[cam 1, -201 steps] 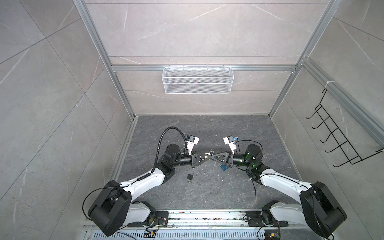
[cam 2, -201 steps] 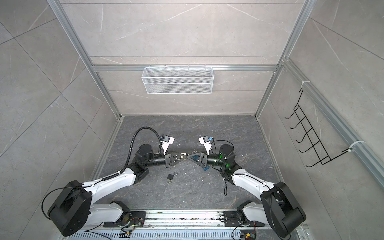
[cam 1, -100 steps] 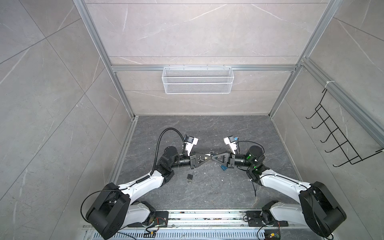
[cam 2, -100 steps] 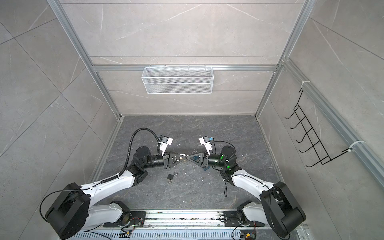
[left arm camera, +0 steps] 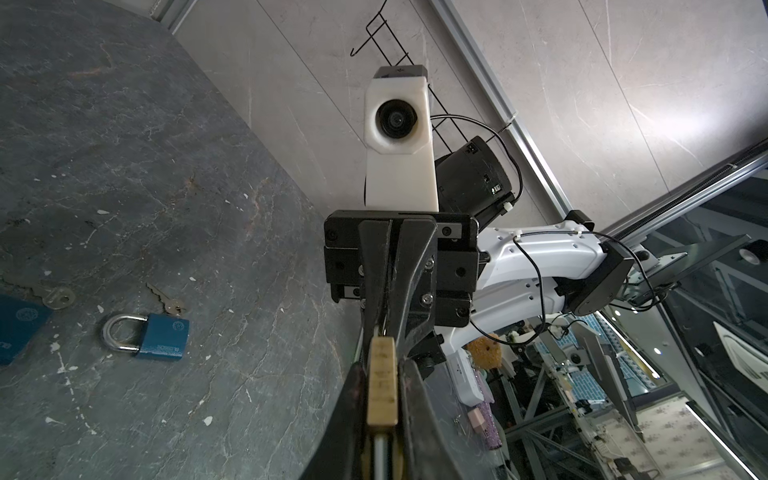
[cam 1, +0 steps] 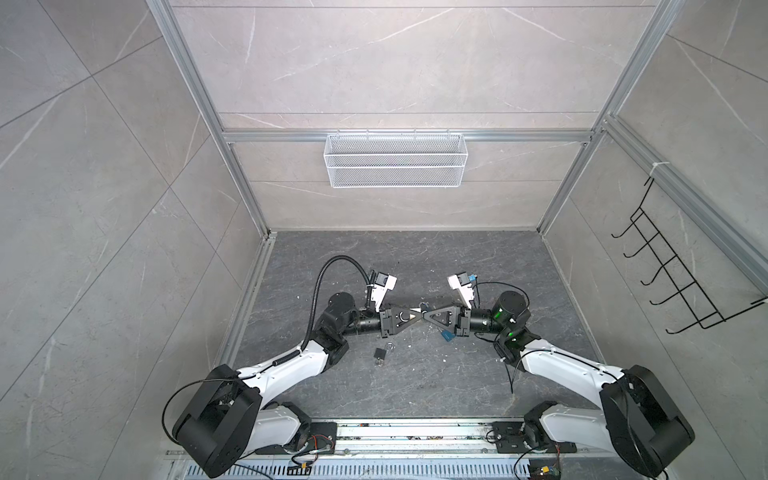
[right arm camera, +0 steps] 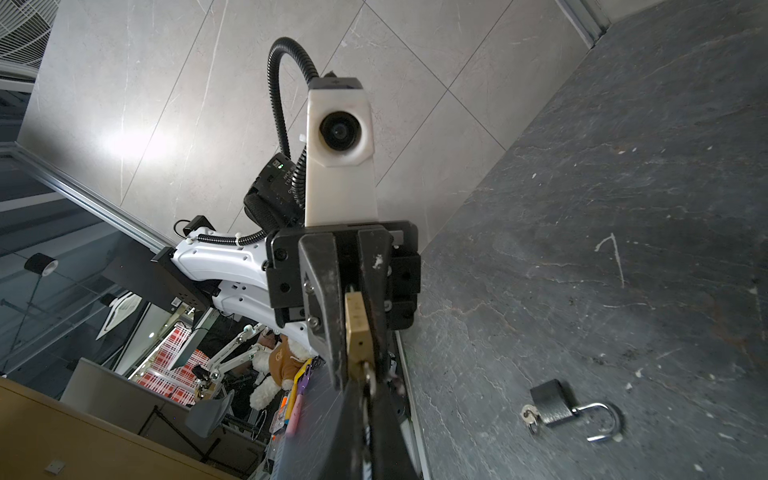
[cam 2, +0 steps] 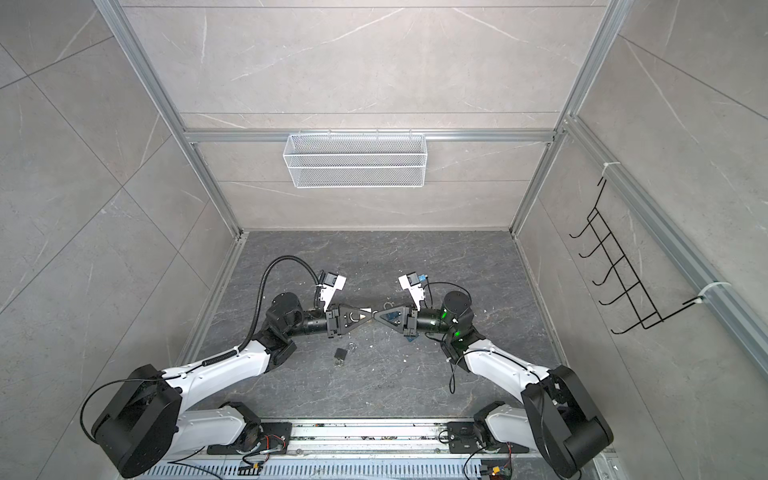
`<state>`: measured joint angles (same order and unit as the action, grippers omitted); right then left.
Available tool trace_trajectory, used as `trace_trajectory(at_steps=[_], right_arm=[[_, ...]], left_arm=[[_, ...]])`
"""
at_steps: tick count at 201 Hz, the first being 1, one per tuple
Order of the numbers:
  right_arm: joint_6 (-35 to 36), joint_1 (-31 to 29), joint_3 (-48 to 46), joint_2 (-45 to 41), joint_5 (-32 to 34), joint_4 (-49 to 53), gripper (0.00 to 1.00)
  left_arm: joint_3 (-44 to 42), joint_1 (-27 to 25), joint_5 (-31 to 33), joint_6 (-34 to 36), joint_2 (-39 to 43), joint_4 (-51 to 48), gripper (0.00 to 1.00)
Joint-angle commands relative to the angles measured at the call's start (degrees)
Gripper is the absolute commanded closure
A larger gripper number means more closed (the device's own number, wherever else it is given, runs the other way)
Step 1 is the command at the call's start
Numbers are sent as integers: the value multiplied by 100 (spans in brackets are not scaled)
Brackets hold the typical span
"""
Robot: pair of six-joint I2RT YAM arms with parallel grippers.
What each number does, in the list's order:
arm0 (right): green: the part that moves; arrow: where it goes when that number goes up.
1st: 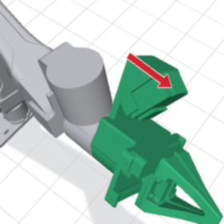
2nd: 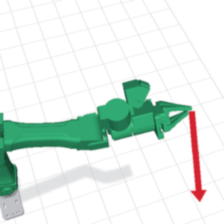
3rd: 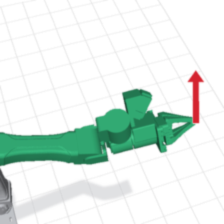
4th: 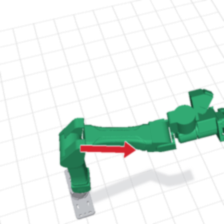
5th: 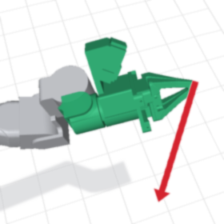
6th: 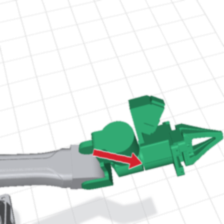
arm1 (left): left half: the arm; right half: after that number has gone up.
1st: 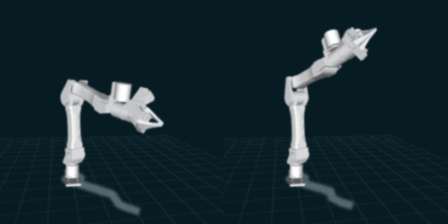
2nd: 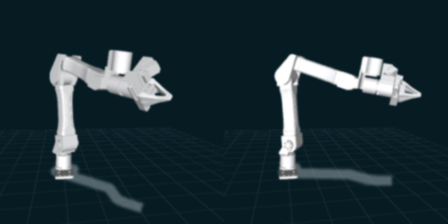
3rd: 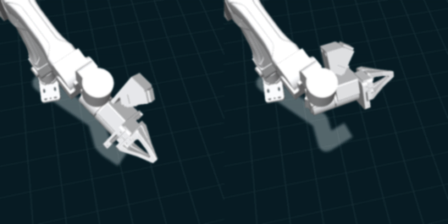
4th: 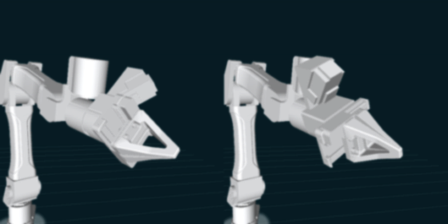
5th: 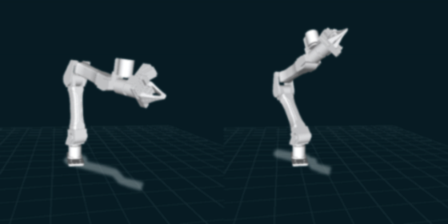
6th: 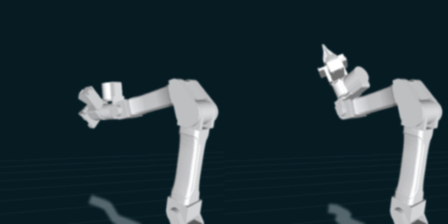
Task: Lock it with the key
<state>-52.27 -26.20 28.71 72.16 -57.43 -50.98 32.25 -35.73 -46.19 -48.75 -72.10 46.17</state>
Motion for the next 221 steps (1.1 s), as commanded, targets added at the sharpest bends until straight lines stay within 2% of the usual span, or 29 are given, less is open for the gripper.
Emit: trace_trajectory(at_steps=[1, 20, 37, 47, 80, 117, 169, 196, 221], right_arm=[[138, 418, -14, -146, 285, 36, 100], [134, 411, -14, -140, 302, 42, 100], [142, 397, 0, -135, 303, 36, 100], [147, 379, 3, -132, 302, 38, 100], [151, 337, 12, -110, 294, 44, 100], [188, 191, 95, -10, 302, 60, 100], [426, 16, 196, 52, 407, 392, 100], [450, 0, 213, 54, 452, 431, 100], [455, -13, 214, 53, 502, 431, 100]], left_arm=[[45, 417, 144, 41, 139, 246, 72], [45, 417, 121, 30, 134, 261, 65], [44, 403, 127, 15, 121, 277, 72], [71, 387, 102, 15, 92, 287, 73], [115, 318, 65, 54, -6, 311, 58], [253, 202, -20, 73, -214, 313, 57], [273, 118, 4, -29, -334, 497, 66], [310, 101, 0, -33, -336, 489, 79], [326, 92, -39, -52, -339, 480, 86]])
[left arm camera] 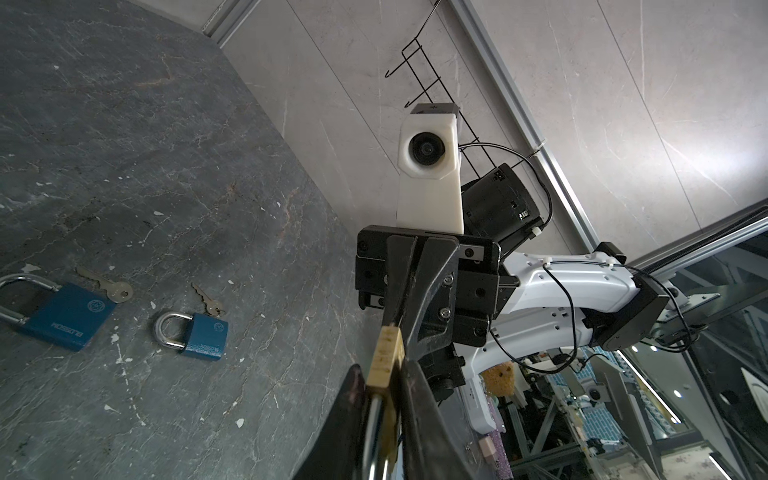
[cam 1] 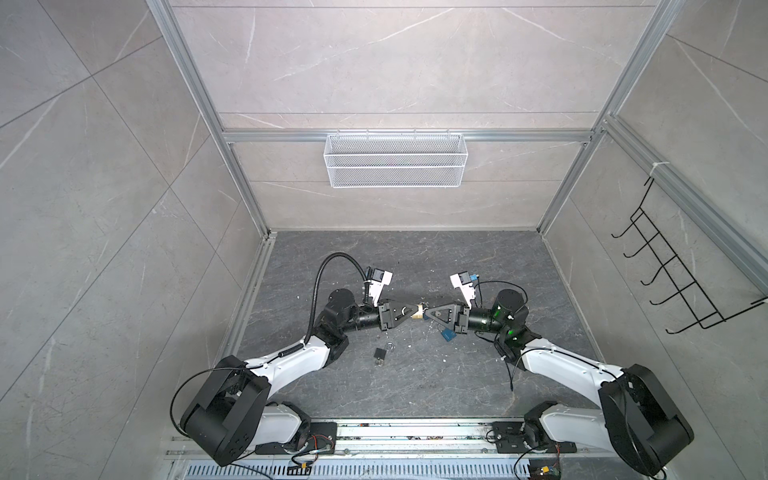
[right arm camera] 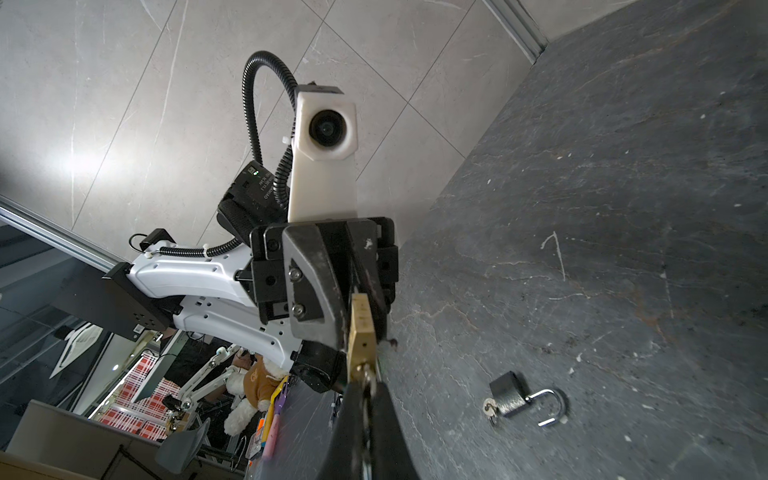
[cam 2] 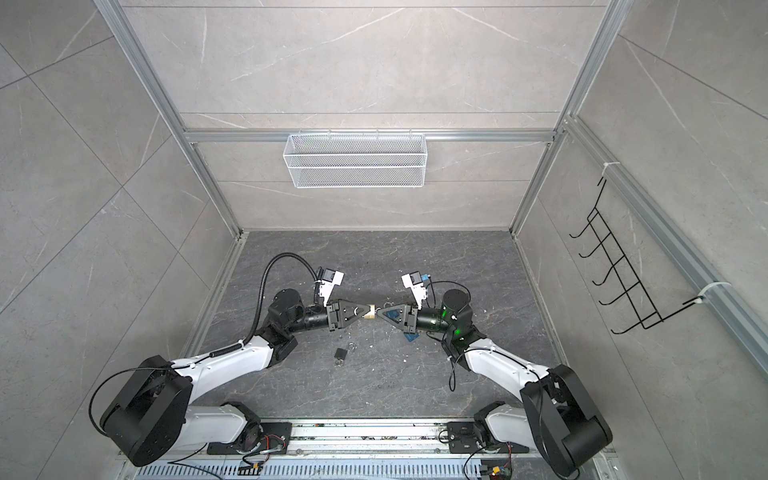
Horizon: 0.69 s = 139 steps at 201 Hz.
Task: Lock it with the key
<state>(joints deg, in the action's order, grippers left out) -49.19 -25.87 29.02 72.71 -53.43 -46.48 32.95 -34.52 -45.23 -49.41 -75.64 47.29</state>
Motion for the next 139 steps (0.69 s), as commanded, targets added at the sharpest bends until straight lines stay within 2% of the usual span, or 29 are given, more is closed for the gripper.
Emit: trace_trajectory(at_steps=[1, 16, 36, 60, 74, 94, 110, 139], right_arm=[[142, -43, 183, 2, 104, -19, 100], [146, -55, 195, -2, 147, -36, 100], [125, -94, 217, 48, 188, -125, 100], [3, -127, 229, 153, 201, -350, 100], [-38, -138, 223, 191, 223, -431, 100], [-22, -147, 201, 165, 236, -403, 100], [14, -142, 177, 128, 245, -338, 100], [23, -133, 119, 58, 211, -262, 99]], left_arm=[[256, -28, -140, 12, 10, 369, 87], [256, -48, -143, -23, -3, 377, 87], [278, -119, -137, -15, -30, 378, 78], [284, -184, -125, -12, -82, 394, 75], [274, -195, -113, -23, -101, 404, 77], [265, -195, -101, -34, -89, 436, 86], [256, -195, -64, -18, -58, 404, 100], [182, -195, 31, -25, -6, 439, 100]])
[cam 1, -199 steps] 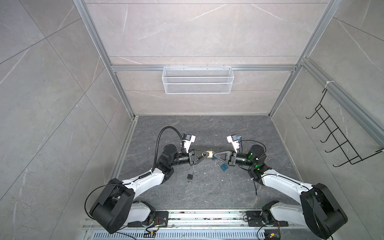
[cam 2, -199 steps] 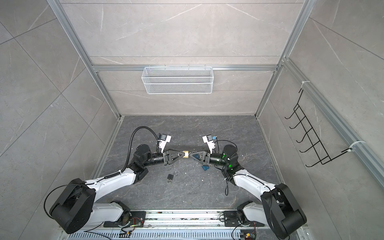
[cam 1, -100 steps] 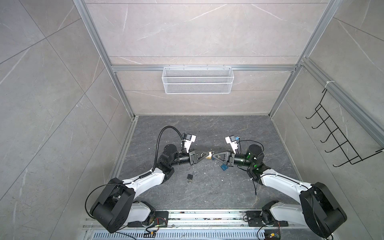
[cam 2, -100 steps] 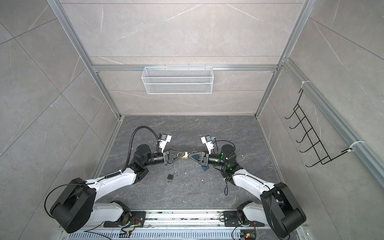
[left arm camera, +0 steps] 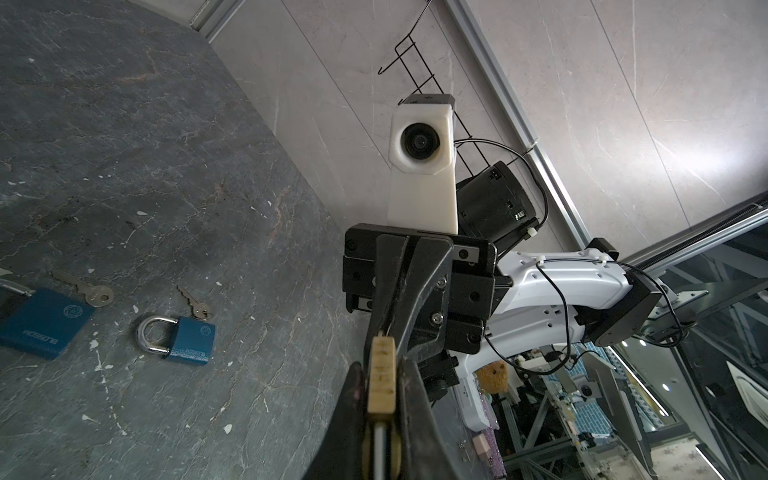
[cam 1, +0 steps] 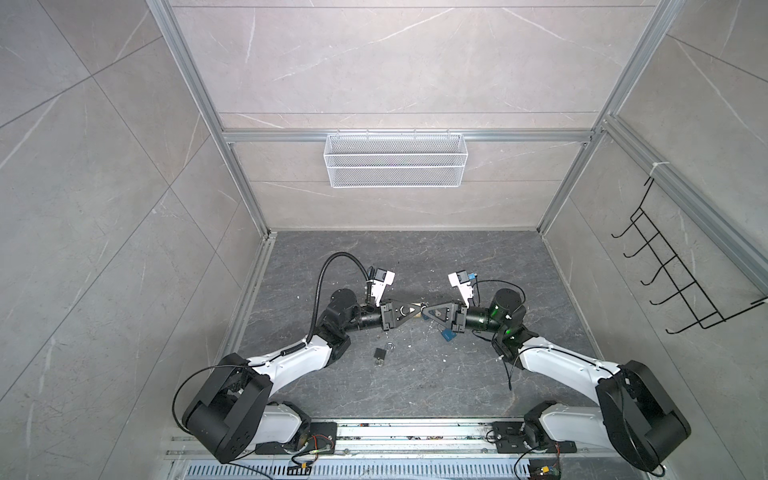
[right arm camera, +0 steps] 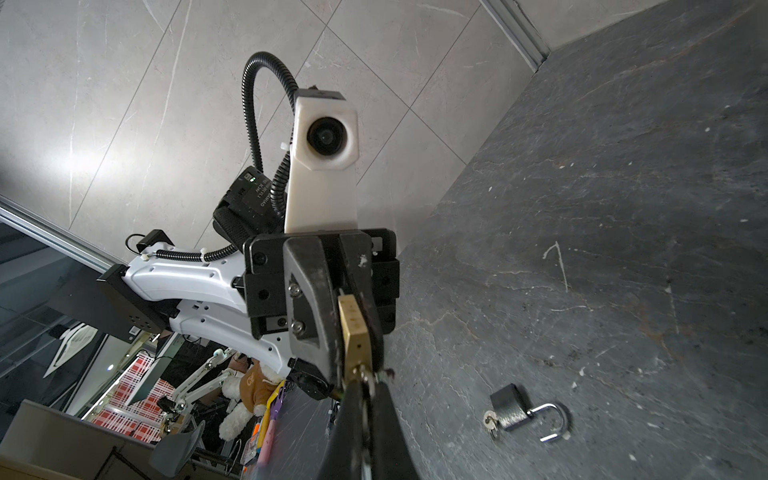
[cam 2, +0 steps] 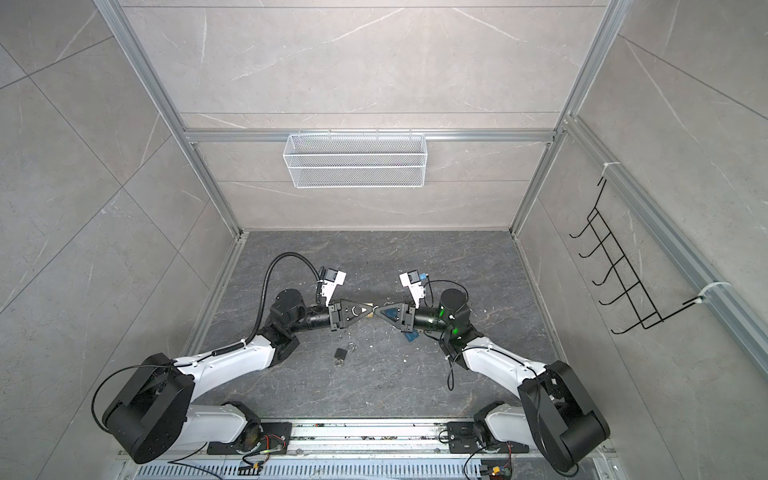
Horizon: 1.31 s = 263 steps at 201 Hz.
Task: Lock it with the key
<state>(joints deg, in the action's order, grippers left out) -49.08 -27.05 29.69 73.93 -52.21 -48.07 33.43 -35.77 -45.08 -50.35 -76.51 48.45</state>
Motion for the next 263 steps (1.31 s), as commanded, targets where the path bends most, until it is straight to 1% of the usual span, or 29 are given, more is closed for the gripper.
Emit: trace_trajectory(at_steps=[1, 13, 29, 45, 68, 78, 89, 106, 133, 155, 193, 227, 263], right_arm=[[12, -9, 53, -72, 88, -95, 97], [36, -8, 18, -144, 129, -47, 83], [78, -11, 8, -256, 157, 50, 71], [206, 0, 28, -383, 221, 310, 65], [277, 24, 45, -475, 273, 448, 65], [276, 15, 59, -455, 257, 448, 66], [247, 17, 63, -426, 205, 408, 71], [206, 19, 54, -391, 152, 354, 77], [151, 21, 54, -349, 105, 255, 77], [125, 21, 66, -286, 49, 255, 80], [39, 20, 44, -185, -42, 96, 83], [131, 20, 2, -279, -35, 176, 100], [306, 16, -26, -380, -25, 149, 100]], left_arm=[[127, -71, 16, 69, 78, 327, 100], [82, -71, 24, 86, 108, 411, 100], [67, -66, 41, 130, 144, 365, 100], [67, -65, 31, 150, 178, 367, 100], [53, -63, 28, 191, 214, 336, 100], [50, -69, 28, 196, 224, 324, 100], [41, -65, 26, 194, 224, 316, 100], [41, -63, 47, 195, 224, 315, 100], [67, -63, 24, 201, 218, 315, 100], [67, -68, 27, 235, 212, 280, 100], [67, -63, 4, 262, 220, 266, 100], [102, -54, -78, 174, 232, 253, 100], [229, -35, -282, -243, 232, 348, 100]])
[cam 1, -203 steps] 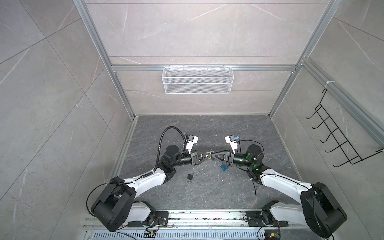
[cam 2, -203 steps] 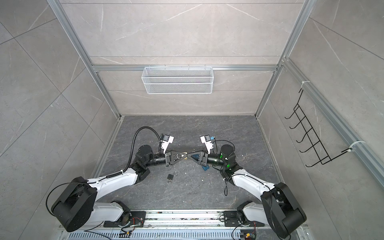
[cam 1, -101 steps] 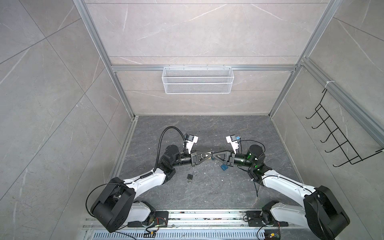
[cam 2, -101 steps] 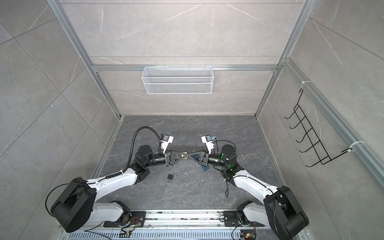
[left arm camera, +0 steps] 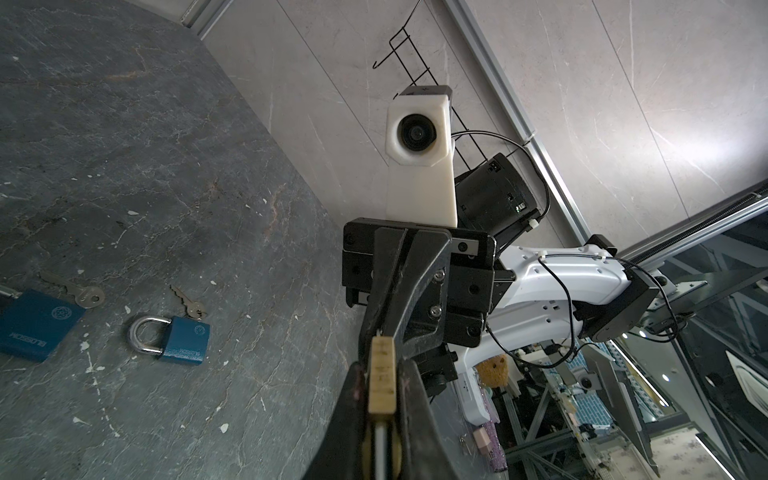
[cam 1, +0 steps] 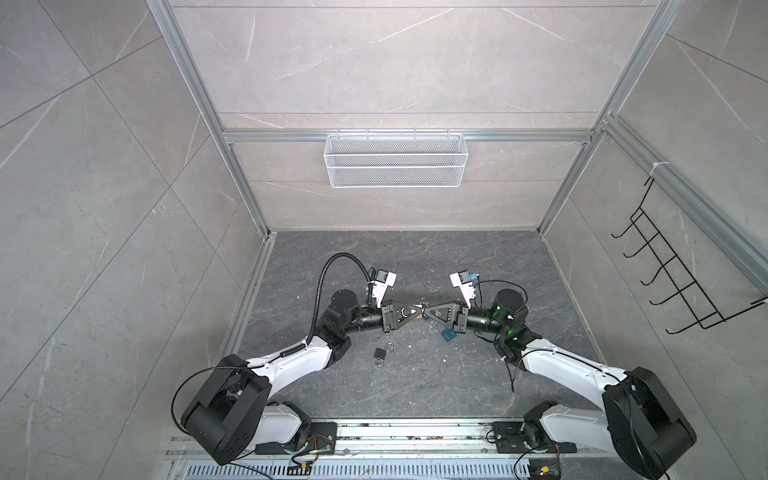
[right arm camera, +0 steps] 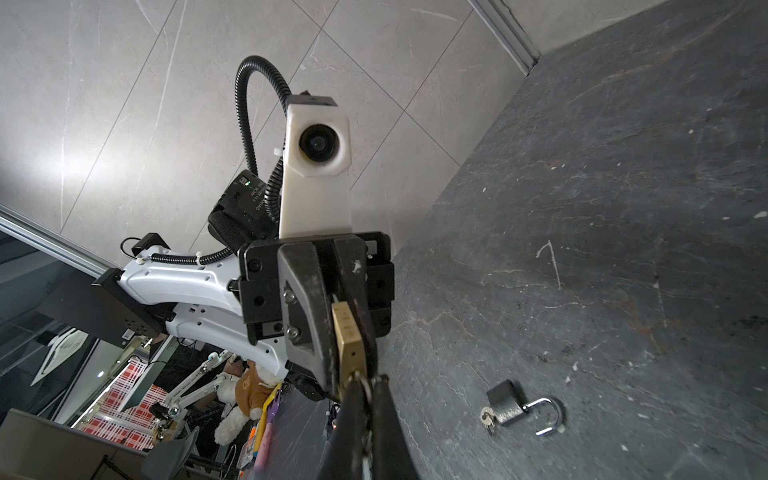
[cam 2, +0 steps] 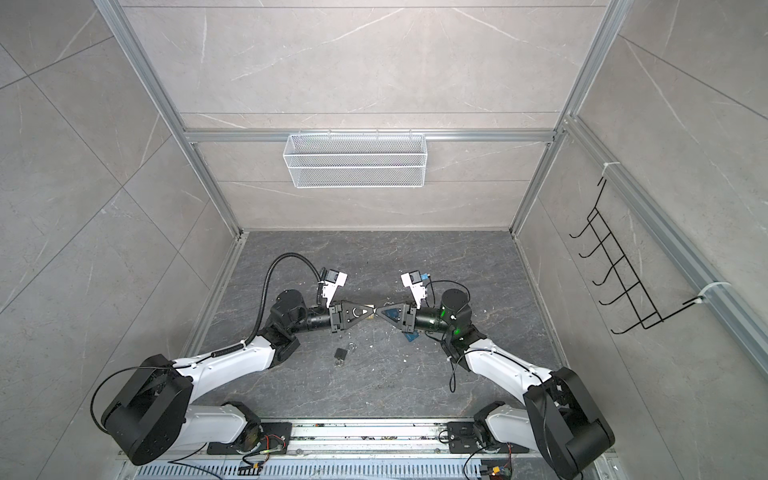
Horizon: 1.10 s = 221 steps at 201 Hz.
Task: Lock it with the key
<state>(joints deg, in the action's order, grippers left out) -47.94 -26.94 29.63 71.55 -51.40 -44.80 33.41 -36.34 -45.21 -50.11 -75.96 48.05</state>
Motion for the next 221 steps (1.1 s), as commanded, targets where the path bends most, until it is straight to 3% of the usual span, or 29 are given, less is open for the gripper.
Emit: trace_trajectory(at_steps=[1, 61, 111, 189, 221], right_arm=[[191, 9, -28, -146, -111, -187, 100], [-50, 23, -271, -161, -100, -1032, 100], [-780, 277, -557, -80, -143, -2070, 100], [-769, -72, -497, -30, 21, -1928, 100], [-780, 119, -877, -244, 709, -1615, 100]], left_arm=[[238, 21, -278, -273, 173, 392, 100], [141, 24, -268, -131, 457, 221, 100], [-1, 111, -167, -4, 704, 151, 100], [77, 118, -111, -530, 73, 1322, 100], [62, 235, 10, -237, 252, 815, 100]])
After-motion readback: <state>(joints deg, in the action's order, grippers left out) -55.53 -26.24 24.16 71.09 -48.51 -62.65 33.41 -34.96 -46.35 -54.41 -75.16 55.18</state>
